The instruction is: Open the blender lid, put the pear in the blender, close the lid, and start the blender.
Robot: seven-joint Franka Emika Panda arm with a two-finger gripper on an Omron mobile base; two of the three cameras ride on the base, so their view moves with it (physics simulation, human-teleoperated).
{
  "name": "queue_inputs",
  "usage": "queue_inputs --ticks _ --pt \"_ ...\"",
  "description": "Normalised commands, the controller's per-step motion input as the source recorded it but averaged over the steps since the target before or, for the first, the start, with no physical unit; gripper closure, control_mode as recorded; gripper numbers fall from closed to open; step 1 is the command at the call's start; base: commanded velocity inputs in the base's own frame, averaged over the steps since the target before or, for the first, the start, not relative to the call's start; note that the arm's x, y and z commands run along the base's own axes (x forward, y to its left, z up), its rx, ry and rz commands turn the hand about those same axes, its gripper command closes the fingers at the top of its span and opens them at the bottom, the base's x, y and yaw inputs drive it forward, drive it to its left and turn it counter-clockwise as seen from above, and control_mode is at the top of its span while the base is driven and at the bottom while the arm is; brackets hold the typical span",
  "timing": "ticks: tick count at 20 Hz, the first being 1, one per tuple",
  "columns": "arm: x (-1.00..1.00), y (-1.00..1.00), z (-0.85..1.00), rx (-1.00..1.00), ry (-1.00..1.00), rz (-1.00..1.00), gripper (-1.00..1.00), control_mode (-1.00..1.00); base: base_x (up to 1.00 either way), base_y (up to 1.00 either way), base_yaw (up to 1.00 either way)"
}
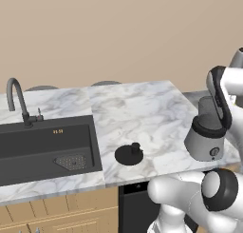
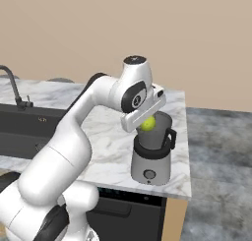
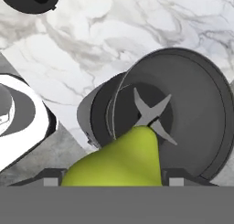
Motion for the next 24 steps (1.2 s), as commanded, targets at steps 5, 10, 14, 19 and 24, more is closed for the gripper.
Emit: queue_inputs --ticks 5,10,14,19,24 --pt "0.37 -0.15 0.09 0.00 0.01 0.17 1.00 -1.00 0.00 0.00 0.00" --pt "0.46 0.03 -0.37 0.00 0.10 0.18 1.00 -1.00 0.00 0.00 0.00" --pt "0.10 0.01 -0.69 0.00 0.09 0.15 1.00 -1.00 0.00 0.00 0.00" --pt "0.00 0.03 -0.74 -0.03 0.06 0.09 -1.00 -1.00 0.00 0.00 0.00" --pt "-0.02 0.00 -0.44 0.00 0.01 0.03 -1.00 -1.00 0.00 0.00 0.00"
